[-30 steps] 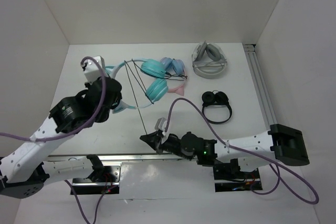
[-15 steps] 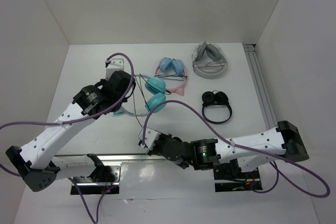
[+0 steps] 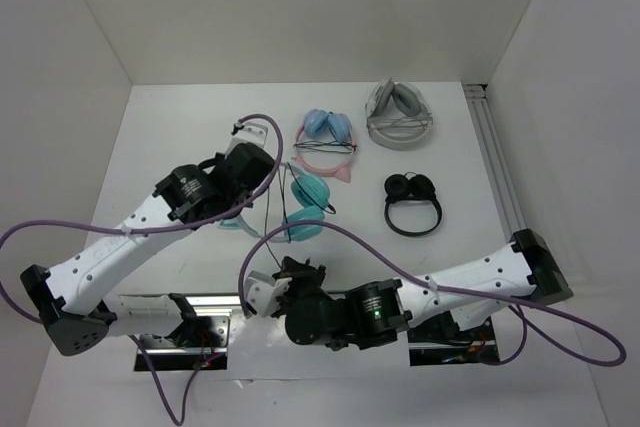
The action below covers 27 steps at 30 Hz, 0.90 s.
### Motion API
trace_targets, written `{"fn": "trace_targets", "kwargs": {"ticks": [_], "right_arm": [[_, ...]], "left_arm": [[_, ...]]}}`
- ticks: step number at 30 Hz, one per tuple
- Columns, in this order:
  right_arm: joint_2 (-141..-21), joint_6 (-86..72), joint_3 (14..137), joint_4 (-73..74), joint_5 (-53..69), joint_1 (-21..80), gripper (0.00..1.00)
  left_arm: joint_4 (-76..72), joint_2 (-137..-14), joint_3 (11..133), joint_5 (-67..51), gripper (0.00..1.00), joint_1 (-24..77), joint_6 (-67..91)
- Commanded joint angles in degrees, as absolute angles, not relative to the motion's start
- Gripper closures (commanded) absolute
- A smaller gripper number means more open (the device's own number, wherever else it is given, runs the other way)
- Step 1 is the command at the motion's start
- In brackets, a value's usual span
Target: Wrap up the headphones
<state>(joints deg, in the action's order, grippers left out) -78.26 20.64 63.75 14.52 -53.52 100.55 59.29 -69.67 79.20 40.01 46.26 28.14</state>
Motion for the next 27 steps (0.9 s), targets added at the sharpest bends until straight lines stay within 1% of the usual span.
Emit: {"fn": "trace_targets", "kwargs": {"ticks": [1, 6, 13, 17, 21, 27], "right_arm": [[-78.0, 23.7, 67.4, 16.9, -60.0, 102.4, 0.99], [-77.2, 29.0, 65.2, 12.8, -62.8, 103.5, 0.95], [-76.0, 35.1, 64.7, 9.9, -65.6, 104.9, 0.95], [-72.8, 36.3, 63.4, 9.4, -63.3, 104.9, 0.95], [-68.7, 32.7, 63.4, 12.3, -58.2, 104.9, 0.95], [-65.7, 29.8, 65.1, 15.8, -53.2, 104.9, 0.92]], "left_arm": [[55.8, -69.3, 79.2, 43.7, 1.0, 48.2, 24.8], [54.3, -69.9, 76.9, 41.0, 1.0, 52.8, 21.8], [53.8, -69.9, 75.8, 36.8, 1.0, 56.6, 19.2], [52.6, -68.3, 74.7, 33.1, 1.0, 58.5, 17.0], [51.3, -65.8, 73.9, 27.4, 1.0, 59.2, 14.1], [51.3, -63.4, 73.4, 23.9, 1.0, 60.3, 12.7]]}}
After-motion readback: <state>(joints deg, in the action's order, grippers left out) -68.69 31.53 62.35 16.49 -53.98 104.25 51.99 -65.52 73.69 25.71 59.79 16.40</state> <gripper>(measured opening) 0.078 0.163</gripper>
